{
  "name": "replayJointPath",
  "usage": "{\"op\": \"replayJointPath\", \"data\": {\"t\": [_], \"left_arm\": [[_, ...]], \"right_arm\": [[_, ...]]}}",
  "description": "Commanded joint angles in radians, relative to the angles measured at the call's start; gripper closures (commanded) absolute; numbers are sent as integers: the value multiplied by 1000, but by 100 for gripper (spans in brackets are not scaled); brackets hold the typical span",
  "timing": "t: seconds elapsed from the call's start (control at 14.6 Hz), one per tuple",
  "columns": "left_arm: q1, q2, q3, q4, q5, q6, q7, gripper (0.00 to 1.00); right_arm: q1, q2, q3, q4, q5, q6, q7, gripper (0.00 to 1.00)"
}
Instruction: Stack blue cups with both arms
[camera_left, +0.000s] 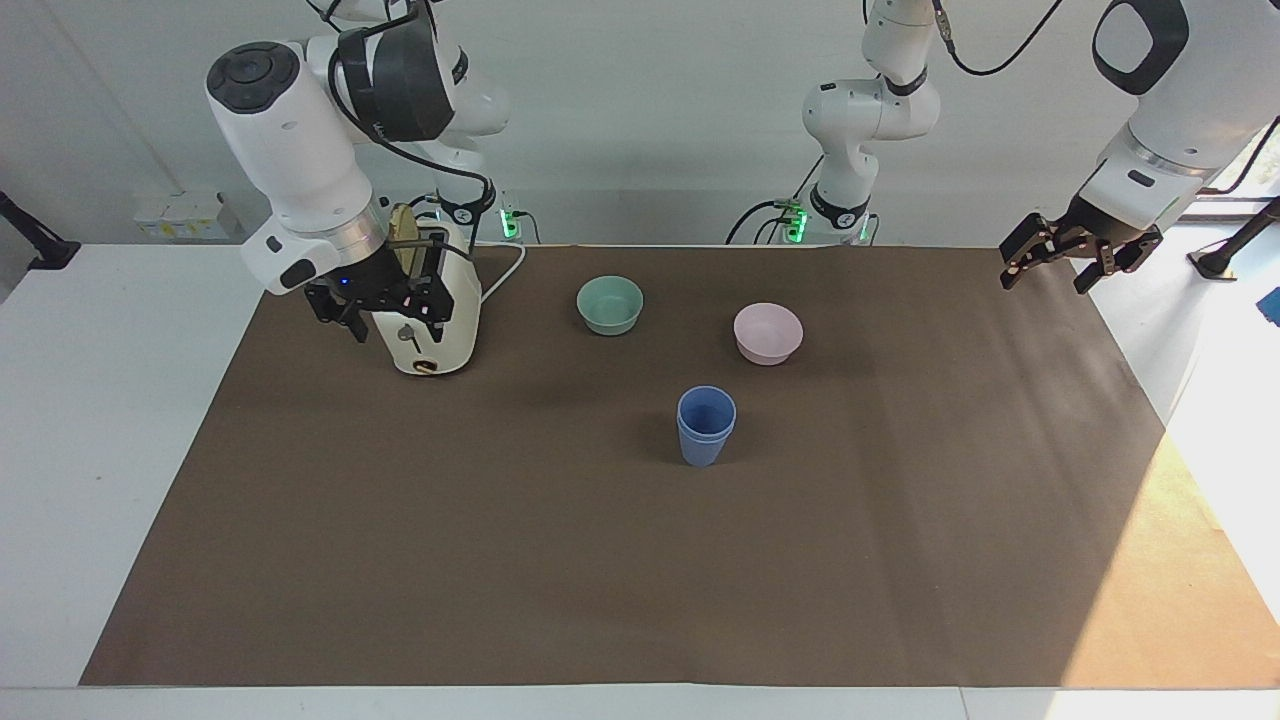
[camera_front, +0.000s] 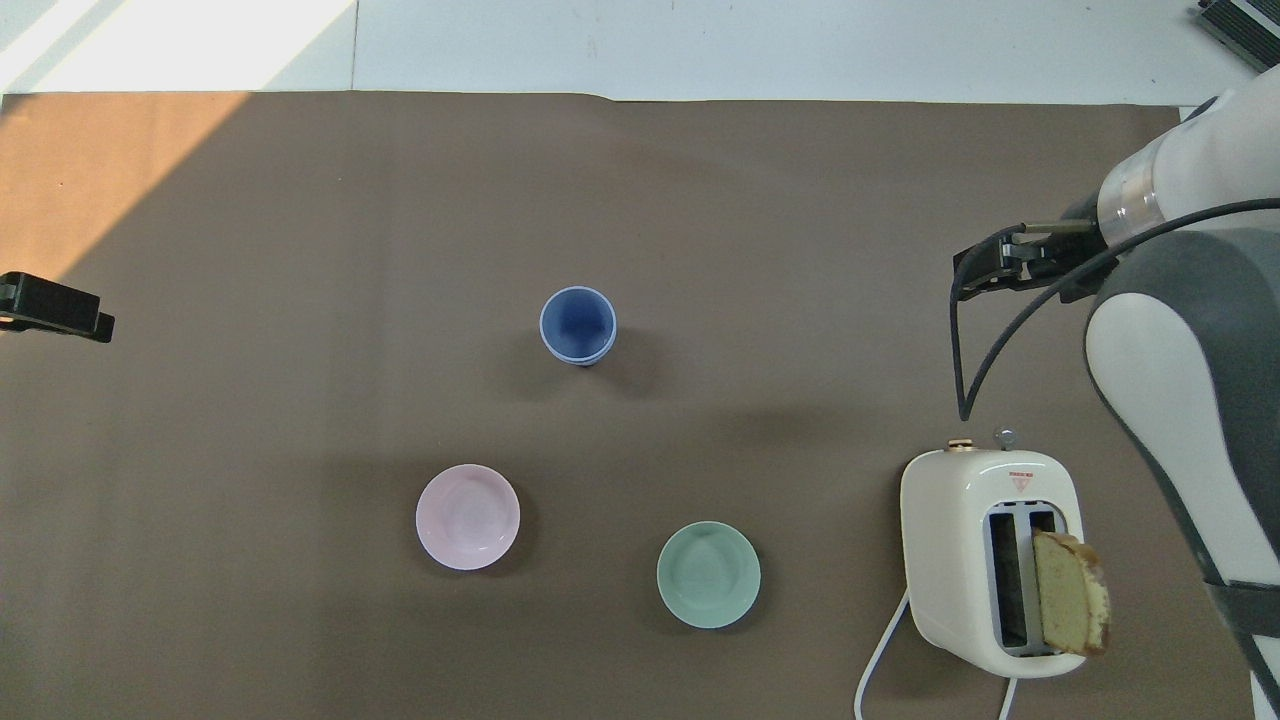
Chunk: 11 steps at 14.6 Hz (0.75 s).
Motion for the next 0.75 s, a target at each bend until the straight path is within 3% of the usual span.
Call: {"op": "replayJointPath", "data": {"t": [0.0,0.69], "left_arm": [[6,-16,-7,-13,18,11,6,0],[7,-13,-4,-11,23,17,8,0]], "right_arm": [[-16,-23,6,-29,24,27,-13,0],[-17,-22,4,-26,26,26,-13,0]]}}
